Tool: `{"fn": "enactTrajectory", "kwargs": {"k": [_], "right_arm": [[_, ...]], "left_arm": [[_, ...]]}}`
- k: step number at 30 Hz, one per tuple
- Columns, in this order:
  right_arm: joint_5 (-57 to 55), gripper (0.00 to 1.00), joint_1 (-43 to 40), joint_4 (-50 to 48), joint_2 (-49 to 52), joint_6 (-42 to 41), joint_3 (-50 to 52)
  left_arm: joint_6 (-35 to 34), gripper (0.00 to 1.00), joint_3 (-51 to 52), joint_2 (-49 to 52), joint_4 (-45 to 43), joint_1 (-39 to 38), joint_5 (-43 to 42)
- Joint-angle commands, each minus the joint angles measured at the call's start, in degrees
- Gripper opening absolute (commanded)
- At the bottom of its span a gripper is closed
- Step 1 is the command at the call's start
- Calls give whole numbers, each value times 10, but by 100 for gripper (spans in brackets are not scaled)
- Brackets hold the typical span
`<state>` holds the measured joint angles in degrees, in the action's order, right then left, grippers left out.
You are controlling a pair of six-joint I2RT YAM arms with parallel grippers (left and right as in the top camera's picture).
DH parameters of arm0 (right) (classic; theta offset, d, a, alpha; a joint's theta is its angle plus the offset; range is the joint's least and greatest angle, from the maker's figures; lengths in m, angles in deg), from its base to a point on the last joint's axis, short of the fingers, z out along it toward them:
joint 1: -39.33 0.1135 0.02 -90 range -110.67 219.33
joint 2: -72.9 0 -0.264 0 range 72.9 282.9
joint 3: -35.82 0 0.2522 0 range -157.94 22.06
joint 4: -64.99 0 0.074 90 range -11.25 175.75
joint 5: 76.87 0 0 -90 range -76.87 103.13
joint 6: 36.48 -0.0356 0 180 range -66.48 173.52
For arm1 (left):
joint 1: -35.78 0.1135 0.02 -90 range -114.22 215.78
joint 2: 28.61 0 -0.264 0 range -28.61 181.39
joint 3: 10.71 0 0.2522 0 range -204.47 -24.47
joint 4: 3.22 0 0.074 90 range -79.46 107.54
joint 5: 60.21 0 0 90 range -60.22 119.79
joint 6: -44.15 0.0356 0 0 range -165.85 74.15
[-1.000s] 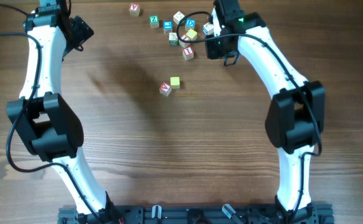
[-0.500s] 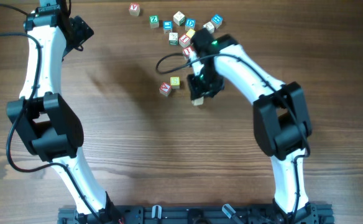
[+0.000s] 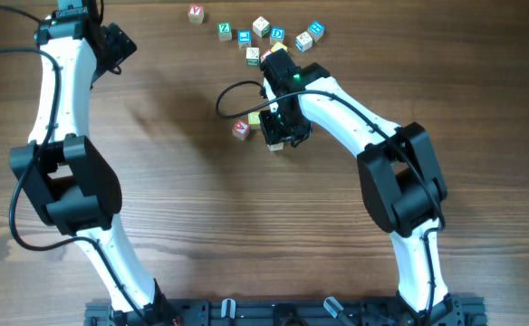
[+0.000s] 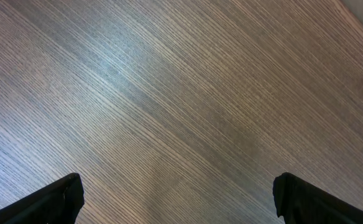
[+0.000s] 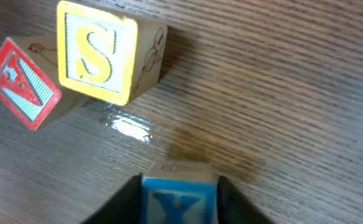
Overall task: Form a circle
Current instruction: 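Carry the blue X block to beside the yellow S block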
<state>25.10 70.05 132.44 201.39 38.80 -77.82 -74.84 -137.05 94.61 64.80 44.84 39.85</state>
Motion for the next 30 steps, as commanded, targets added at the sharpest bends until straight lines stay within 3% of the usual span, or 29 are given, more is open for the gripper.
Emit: {"fn": "enactTrajectory", "kwargs": {"k": [1, 9, 14, 18, 30], "right_arm": [[-8, 54, 5, -5, -4, -3, 2], [3, 52, 5, 44, -5, -5, 2], [37, 37, 5, 82, -5, -5, 2], [23, 31, 5, 57, -4, -4, 2], [-39, 27, 5, 3, -5, -3, 2]], "left_arm": [[3, 100, -6, -2, 0, 1, 7], [3, 100, -6, -2, 0, 1, 7], [3, 100, -6, -2, 0, 1, 7], [3, 100, -6, -2, 0, 1, 7], [3, 100, -6, -2, 0, 1, 7]]}}
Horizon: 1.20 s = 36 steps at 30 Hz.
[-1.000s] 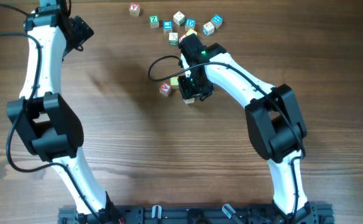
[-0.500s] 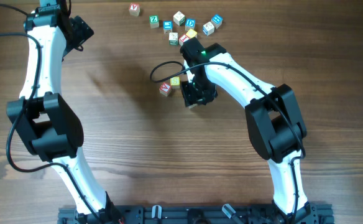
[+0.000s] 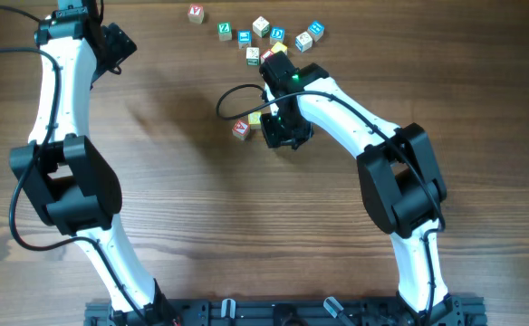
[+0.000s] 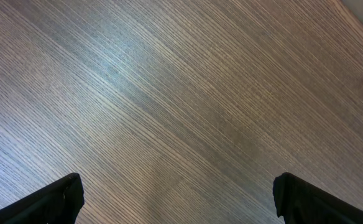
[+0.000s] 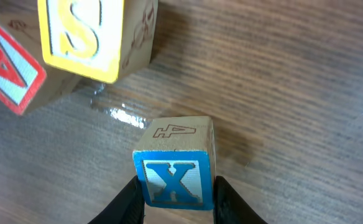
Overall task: Form a circle
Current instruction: 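Carry the blue X block to beside the yellow S block, then lower the blue X block next to the S block and release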
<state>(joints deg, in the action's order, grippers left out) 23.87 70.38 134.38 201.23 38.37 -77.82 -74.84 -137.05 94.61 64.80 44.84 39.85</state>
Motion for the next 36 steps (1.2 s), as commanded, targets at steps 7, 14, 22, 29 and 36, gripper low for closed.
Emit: {"fn": "enactTrajectory", "kwargs": {"k": [7, 14, 22, 29, 36], "right_arm": [[-26, 26, 1, -32, -3, 1, 2], [-26, 26, 1, -40, -3, 0, 2], [-13, 26, 1, -31, -3, 0, 2], [-13, 32, 1, -40, -3, 0, 2], [-14, 62, 1, -40, -3, 1, 2]], "left_arm": [[3, 100, -6, -2, 0, 1, 7], [3, 100, -6, -2, 0, 1, 7], [3, 100, -6, -2, 0, 1, 7], [3, 100, -6, -2, 0, 1, 7], [3, 100, -6, -2, 0, 1, 7]]}}
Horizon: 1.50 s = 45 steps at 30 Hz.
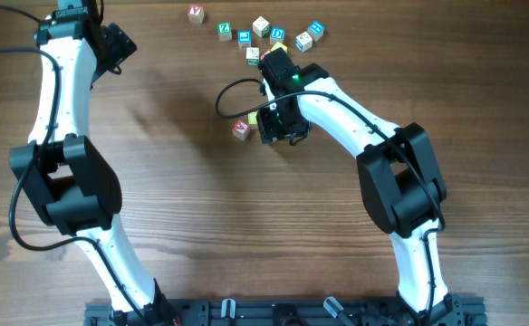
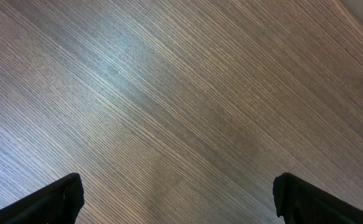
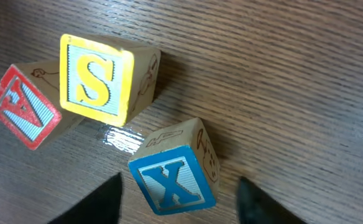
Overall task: Form a circle
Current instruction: 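Lower the blue X block next to the S block and release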
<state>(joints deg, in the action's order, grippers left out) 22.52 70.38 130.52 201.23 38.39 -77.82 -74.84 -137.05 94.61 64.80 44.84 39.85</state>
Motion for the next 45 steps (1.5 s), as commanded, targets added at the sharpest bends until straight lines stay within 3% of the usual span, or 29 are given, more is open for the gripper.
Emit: {"fn": "enactTrajectory", "kwargs": {"k": [1, 5, 9, 11, 30, 38, 45], "right_arm": [[-1, 63, 1, -1, -3, 1, 2], [-11, 61, 1, -4, -3, 1, 2], [-10, 41, 1, -3, -3, 1, 2], [-10, 37, 1, -4, -3, -1, 2], [-4, 37, 1, -22, -3, -5, 2], [-4, 46, 1, -22, -3, -5, 2], [-4, 45, 1, -22, -3, -5, 2]], "left_arm": [[3, 100, -6, -2, 0, 1, 7], [3, 100, -6, -2, 0, 1, 7], [3, 100, -6, -2, 0, 1, 7], [3, 100, -6, -2, 0, 1, 7], [3, 100, -6, -2, 0, 1, 7], [3, 100, -6, -2, 0, 1, 7], [3, 100, -6, -2, 0, 1, 7]]}}
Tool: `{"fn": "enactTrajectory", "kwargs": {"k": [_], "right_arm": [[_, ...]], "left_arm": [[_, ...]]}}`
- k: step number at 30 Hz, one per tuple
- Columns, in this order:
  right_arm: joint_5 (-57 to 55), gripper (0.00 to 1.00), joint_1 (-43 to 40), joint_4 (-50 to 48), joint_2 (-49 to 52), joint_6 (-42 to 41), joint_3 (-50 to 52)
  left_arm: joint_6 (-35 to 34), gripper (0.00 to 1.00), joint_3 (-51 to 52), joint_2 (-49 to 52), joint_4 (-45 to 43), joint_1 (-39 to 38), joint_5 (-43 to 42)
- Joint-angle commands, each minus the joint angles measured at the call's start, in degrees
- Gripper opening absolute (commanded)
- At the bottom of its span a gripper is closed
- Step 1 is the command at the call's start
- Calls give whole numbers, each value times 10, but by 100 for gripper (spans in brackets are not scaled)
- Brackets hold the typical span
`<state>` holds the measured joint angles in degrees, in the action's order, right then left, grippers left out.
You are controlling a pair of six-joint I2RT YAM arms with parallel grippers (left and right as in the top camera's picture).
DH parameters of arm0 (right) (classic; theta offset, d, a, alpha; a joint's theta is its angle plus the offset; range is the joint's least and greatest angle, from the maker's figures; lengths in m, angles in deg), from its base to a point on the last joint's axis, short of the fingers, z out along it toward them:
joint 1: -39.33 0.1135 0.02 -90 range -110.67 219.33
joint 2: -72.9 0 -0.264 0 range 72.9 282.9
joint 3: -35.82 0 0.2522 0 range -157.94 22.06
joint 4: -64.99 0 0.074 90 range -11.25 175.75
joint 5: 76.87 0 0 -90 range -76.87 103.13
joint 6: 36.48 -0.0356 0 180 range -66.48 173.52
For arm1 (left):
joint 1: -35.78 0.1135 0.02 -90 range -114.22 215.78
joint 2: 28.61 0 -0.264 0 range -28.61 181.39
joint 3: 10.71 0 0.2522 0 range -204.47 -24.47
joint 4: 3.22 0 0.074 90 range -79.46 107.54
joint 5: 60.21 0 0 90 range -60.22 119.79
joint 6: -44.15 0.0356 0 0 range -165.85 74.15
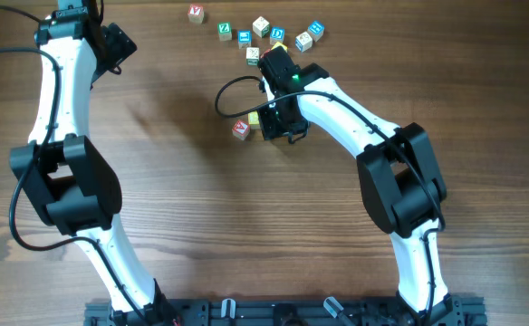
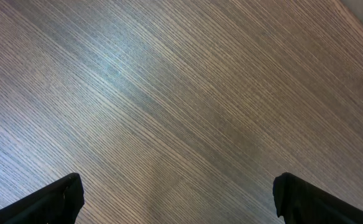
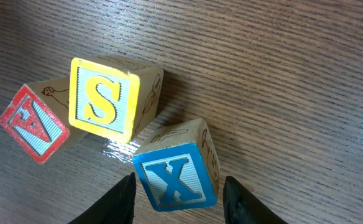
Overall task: Form a circle
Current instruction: 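Lower the blue X block next to the S block and release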
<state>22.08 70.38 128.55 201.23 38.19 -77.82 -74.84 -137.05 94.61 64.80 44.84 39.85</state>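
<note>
In the right wrist view a blue X block (image 3: 176,177) lies on the wood, its corner close to a yellow S block (image 3: 107,98), with a red A block (image 3: 35,123) left of that. My right gripper (image 3: 178,190) is open, one finger on either side of the X block with small gaps. In the overhead view the right gripper (image 1: 279,129) covers the X block; the yellow block (image 1: 254,119) and red block (image 1: 240,129) show to its left. My left gripper (image 2: 178,202) is open over bare wood at the far left (image 1: 115,45).
Several more letter blocks lie scattered at the table's far edge, among them a red one (image 1: 196,13), a green one (image 1: 225,30) and a blue one (image 1: 315,30). A black cable (image 1: 224,95) loops left of the right wrist.
The right gripper's fingers stand a little closer to the X block's sides, still open. The X, S and A blocks lie where they were. The left arm has not moved.
My right gripper was shut on the X block near the S block. A second later it still held the block, closer to the S block. Then the jaws were open and the X block lay on the table beside the S block, where it remains.
</note>
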Motion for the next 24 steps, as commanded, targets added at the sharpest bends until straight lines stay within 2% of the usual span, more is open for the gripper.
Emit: {"fn": "enactTrajectory", "kwargs": {"k": [1, 12, 19, 24], "right_arm": [[0, 45, 1, -3, -3, -3, 2], [0, 41, 1, -11, -3, -16, 2], [0, 54, 1, -5, -3, -16, 2], [0, 51, 1, -2, -3, -16, -1]], "left_arm": [[3, 100, -6, -2, 0, 1, 7], [3, 100, -6, -2, 0, 1, 7], [3, 100, -6, -2, 0, 1, 7], [3, 100, -6, -2, 0, 1, 7]]}}
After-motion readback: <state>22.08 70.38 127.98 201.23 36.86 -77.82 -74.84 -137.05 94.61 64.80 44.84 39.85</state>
